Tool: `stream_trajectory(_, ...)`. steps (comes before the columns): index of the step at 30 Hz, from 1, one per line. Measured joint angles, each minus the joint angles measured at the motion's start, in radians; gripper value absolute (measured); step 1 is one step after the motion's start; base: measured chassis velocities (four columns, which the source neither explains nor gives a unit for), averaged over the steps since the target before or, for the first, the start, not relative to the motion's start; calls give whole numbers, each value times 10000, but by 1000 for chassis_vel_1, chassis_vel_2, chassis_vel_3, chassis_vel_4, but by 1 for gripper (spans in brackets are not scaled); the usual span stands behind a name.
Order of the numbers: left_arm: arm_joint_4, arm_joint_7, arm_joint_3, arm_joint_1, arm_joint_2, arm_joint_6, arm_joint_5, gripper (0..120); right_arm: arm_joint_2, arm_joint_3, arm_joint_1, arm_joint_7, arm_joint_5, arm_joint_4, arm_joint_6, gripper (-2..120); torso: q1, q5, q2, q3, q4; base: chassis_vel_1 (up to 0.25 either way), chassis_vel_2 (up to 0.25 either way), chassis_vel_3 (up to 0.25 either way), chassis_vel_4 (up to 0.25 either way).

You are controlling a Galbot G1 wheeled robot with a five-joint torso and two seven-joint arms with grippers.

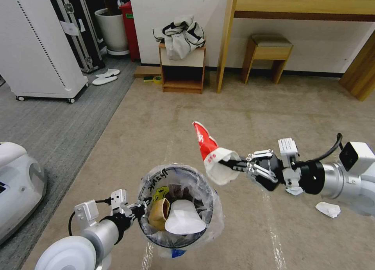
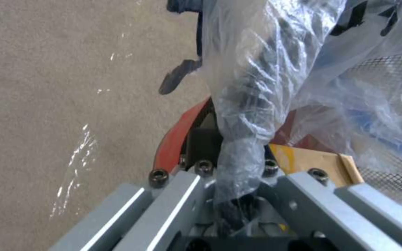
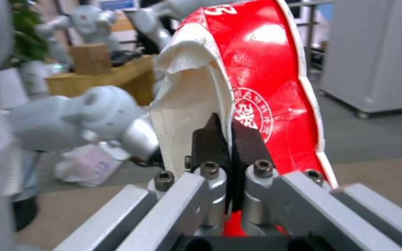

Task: Pick up the trash bin and place the garbage on the floor into it.

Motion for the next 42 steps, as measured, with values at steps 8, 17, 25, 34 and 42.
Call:
stream_trajectory(8, -17, -90, 98, -45, -85, 8, -31, 1, -39, -41, -612, -723, 4, 495, 56, 0, 0, 0, 0, -1, -2, 0, 0, 0, 0)
stream_trajectory(17, -106, -77, 191, -44, -150, 8, -19, 1, -17, -1200, -245, -842, -482, 555, 30, 0, 0, 0, 0, -1, 1, 0, 0, 0, 0)
stream_trajectory(25, -321, -72, 451, 18, -225, -5, -19, 1, 219, -2281, -38, -747, -1213, 375, -10, 0, 0, 1, 0, -1, -1, 0, 0, 0, 0)
stream_trajectory(34, -526, -171, 856, 101, -426, -13, 69, 1, 418, -2933, 214, -506, -1479, 70, -13, 0, 0, 0, 0, -1, 0, 0, 0, 0, 0)
stream_trajectory(42, -664, -170, 1086, 223, -582, -14, 304, 1, 735, -3376, 232, -93, -1659, -274, 1, 0, 0, 1, 0, -1, 0, 0, 0, 0, 0)
